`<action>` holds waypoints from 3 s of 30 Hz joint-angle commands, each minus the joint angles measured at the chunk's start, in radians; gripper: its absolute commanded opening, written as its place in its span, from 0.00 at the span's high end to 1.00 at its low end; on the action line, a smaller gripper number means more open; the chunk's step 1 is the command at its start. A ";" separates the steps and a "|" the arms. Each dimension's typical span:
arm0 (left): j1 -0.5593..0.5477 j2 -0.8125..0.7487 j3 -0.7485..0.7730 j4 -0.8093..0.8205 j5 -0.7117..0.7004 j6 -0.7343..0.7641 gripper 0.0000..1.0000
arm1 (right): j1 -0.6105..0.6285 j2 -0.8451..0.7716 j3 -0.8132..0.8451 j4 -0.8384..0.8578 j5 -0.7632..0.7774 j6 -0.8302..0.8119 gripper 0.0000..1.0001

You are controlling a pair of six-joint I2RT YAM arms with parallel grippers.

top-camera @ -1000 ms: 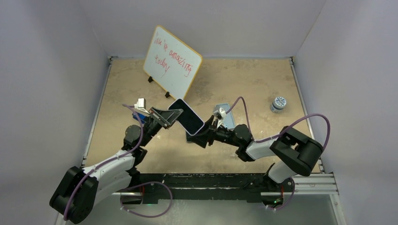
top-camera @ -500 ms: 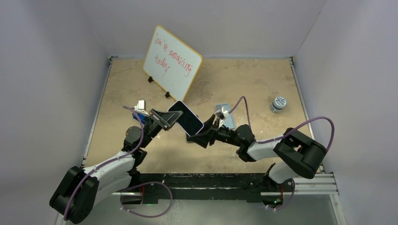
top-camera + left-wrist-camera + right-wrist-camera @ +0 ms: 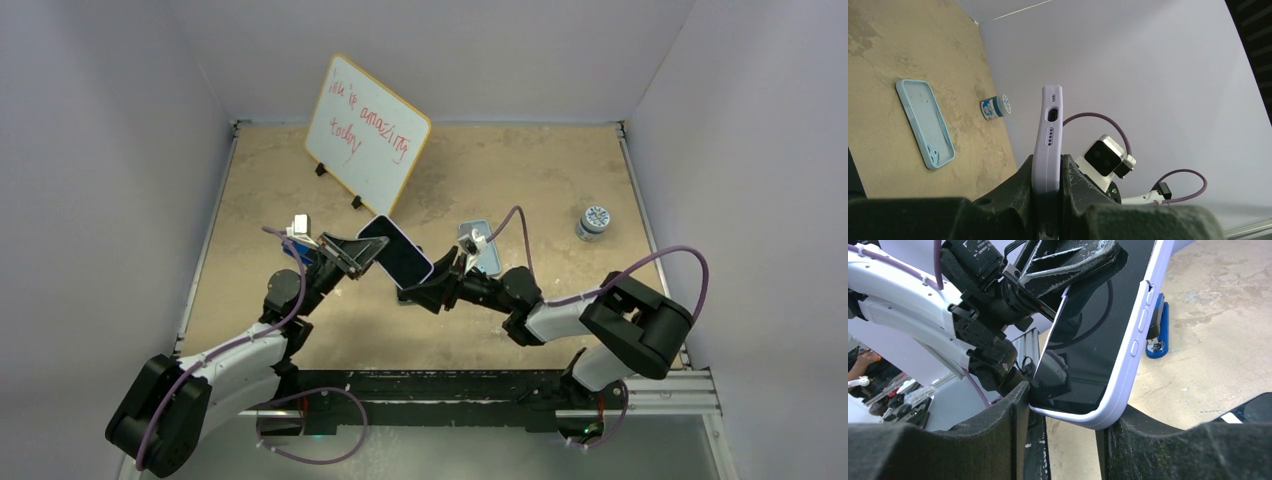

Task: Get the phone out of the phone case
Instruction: Remove the phone from the phone case.

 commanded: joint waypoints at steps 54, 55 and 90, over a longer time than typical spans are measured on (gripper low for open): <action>0.046 -0.058 0.166 -0.279 0.336 0.098 1.00 | 0.001 -0.117 0.111 -0.360 0.576 -0.800 1.00; 0.048 -0.055 0.167 -0.275 0.341 0.096 1.00 | 0.000 -0.114 0.111 -0.357 0.581 -0.798 1.00; 0.233 0.063 0.758 -1.181 0.733 1.158 1.00 | -0.011 -0.464 0.144 -0.958 -0.072 -0.637 0.45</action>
